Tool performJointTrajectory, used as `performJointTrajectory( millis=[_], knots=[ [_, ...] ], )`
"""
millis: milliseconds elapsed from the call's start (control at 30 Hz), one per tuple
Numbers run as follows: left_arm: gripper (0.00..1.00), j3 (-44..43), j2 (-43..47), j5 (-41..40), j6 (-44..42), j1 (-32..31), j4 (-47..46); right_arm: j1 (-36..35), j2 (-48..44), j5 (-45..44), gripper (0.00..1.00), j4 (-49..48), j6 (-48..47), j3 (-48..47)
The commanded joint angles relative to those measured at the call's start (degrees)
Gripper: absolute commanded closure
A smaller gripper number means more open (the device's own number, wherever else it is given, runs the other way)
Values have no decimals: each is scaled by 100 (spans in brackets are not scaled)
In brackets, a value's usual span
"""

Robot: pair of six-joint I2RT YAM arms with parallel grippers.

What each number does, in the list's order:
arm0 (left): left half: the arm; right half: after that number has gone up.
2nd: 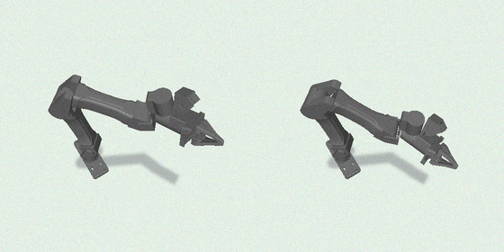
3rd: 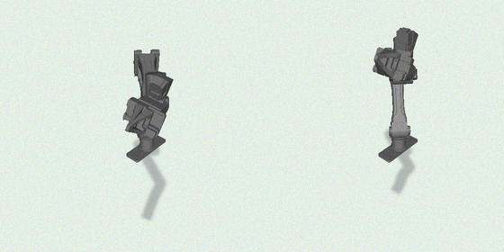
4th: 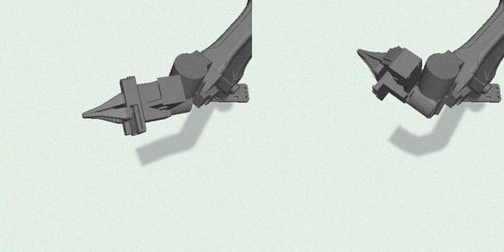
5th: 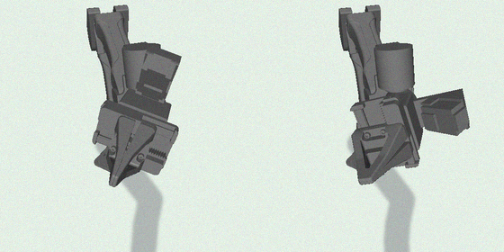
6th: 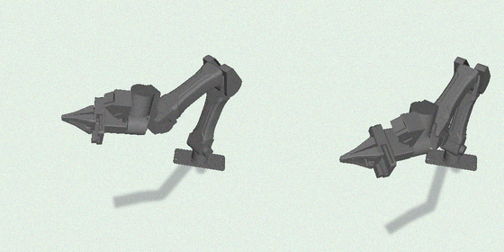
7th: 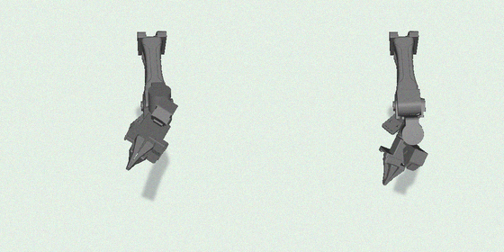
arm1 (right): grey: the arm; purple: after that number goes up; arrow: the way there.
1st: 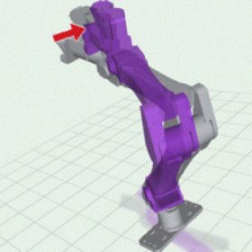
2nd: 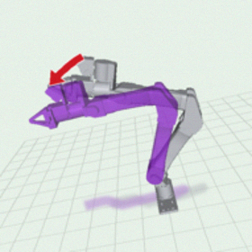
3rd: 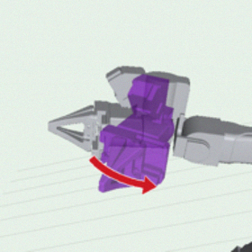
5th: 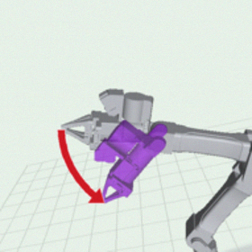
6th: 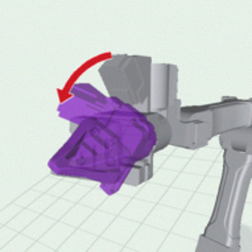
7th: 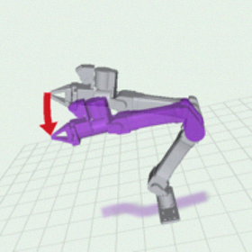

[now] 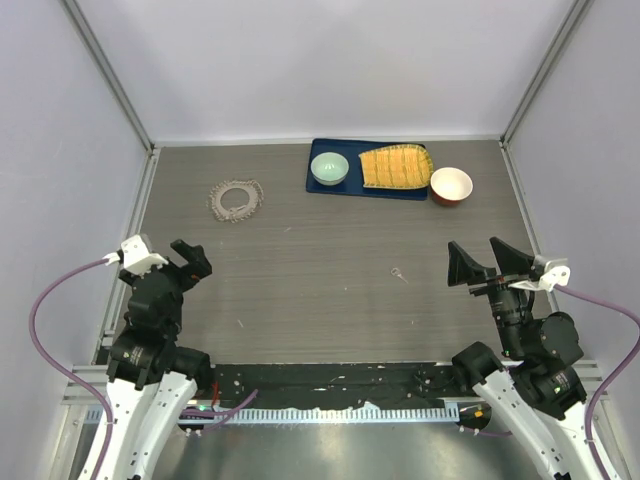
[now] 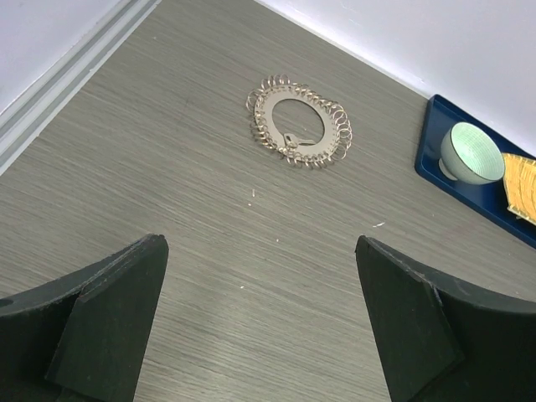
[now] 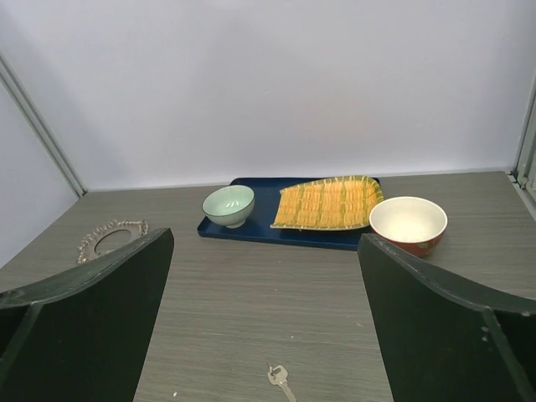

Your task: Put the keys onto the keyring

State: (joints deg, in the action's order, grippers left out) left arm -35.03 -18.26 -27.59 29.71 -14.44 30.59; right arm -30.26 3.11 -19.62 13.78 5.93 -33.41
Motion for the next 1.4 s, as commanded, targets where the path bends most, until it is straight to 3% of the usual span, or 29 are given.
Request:
performJointTrajectory(
  millis=[0,367,700,800,967,1033,1367],
  knots=[
    [0,-171,-72,78,8,37,-18,-33,-39,-86,0,-156,-93,1],
    [0,-14,-1284,719,720,37,-552,-32,-118,37,0,-191,-31,45],
    [0,-592,-4051,1001,957,37,-1590,-129,-293,19,0,-218,-40,80],
    [6,-1109,-5158,897,826,46,-1802,-138,-294,-25,0,-218,-48,71],
    [23,-2094,-6888,799,632,204,-1811,-226,-285,19,0,-200,-40,63],
    [33,-2550,-7303,808,536,309,-1820,-278,-294,2,0,-192,-57,71],
    [51,-4484,-9387,695,79,653,-924,-358,-294,-51,1,-201,-119,89]
  ],
)
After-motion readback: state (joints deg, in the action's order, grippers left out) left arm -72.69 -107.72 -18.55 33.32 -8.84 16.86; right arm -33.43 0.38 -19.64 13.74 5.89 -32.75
